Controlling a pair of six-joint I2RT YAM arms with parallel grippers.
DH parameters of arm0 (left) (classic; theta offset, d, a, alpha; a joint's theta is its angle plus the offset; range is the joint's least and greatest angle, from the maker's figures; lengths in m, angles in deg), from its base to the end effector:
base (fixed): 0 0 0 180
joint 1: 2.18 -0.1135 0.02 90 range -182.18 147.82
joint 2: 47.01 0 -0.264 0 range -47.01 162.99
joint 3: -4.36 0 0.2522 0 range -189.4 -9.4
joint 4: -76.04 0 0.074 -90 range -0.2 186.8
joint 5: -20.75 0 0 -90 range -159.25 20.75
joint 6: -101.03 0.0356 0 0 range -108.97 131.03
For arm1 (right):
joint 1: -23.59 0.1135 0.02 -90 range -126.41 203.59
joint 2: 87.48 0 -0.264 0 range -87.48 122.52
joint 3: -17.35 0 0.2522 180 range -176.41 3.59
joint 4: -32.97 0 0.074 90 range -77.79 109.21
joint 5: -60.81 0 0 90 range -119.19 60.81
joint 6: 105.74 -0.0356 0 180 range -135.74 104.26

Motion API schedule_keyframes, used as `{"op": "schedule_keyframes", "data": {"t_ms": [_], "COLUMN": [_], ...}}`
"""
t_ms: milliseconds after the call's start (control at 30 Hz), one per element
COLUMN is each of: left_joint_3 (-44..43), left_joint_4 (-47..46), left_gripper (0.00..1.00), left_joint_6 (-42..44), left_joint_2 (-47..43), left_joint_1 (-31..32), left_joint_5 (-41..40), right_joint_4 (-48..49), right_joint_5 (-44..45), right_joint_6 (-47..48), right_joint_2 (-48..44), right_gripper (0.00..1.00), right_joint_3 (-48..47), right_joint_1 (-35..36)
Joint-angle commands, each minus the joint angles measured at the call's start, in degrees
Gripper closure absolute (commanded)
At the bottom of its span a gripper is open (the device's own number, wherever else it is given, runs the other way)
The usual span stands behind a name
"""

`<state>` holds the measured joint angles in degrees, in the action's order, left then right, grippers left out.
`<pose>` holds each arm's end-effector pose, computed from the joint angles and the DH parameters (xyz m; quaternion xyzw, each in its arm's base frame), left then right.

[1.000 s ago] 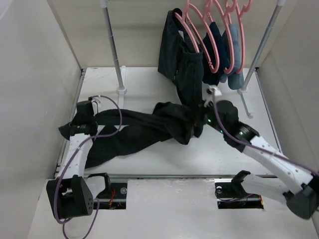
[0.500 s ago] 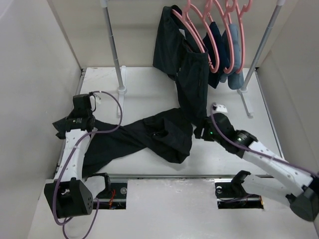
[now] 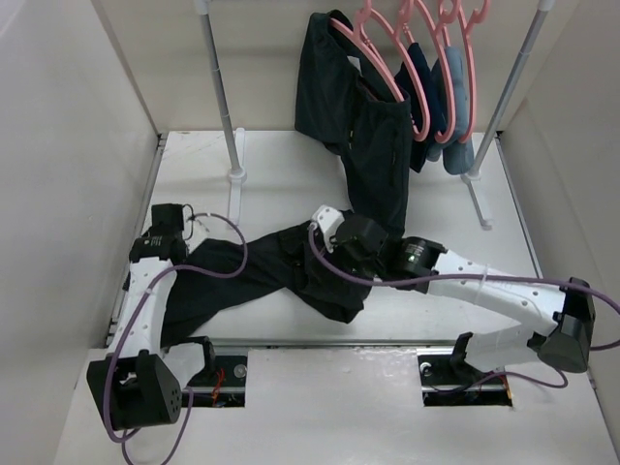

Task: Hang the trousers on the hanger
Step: Flatten out the trousers at the center of the board.

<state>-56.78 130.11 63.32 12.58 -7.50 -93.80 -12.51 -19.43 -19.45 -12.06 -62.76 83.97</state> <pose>0.2010 0.0336 0.2636 0.3061 0.8759 0.3277 0.1781 0.1473 0.2469 0.3184 -0.3988 0.8142 0.1546 0.3927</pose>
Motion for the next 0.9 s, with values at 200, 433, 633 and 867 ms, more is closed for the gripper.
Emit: {"op": "schedule_keyframes", "data": {"t_ms": [200, 433, 633, 867], "left_joint_3": [-8.92, -14.68, -14.41, -10.47], "left_joint_4": [19.02, 4.18, -1.29, -6.30], "left_gripper": [0.26, 0.10, 0.08, 0.07], "left_joint_6": [4.67, -1.05, -4.48, -3.51], "left_joint_2": [-1.76, 6.39, 14.49, 20.99], "left_joint_1": [0.49, -2.40, -7.76, -10.85], "left_joint_5": [7.48, 8.13, 6.36, 1.89], "right_joint_4": [-6.24, -9.67, -11.87, -1.88], "right_joint_5": [8.14, 16.59, 24.08, 11.44], "right_joint_6": [5.82, 5.21, -5.75, -21.06], "right_joint_2": [13.87, 24.16, 15.51, -22.86], "right_gripper": [0.00, 0.34, 1.00, 1.00], "right_joint_3": [-5.46, -9.33, -10.65, 8.31], "right_joint_1": [8.17, 8.17, 5.38, -26.41]}}
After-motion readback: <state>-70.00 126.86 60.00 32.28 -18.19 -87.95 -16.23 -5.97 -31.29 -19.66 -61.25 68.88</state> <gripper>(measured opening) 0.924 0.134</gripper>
